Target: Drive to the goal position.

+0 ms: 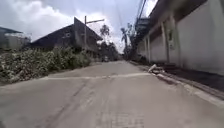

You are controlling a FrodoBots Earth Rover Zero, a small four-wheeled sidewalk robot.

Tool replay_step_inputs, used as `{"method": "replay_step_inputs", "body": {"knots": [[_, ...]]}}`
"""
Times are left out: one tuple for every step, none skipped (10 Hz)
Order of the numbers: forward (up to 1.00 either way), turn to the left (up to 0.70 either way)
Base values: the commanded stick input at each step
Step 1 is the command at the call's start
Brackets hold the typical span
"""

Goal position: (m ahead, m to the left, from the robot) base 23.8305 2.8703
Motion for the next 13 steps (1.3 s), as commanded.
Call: {"method": "replay_step_inputs", "body": {"knots": [[1.0, -0.02], [1.0, -0.02], [1.0, -0.02], [1.0, -0.02], [1.0, -0.02], [1.0, -0.04], [1.0, -0.27], [1.0, -0.4], [1.0, -0.4], [1.0, -0.4], [1.0, -0.4], [1.0, -0.4], [1.0, -0.4]]}}
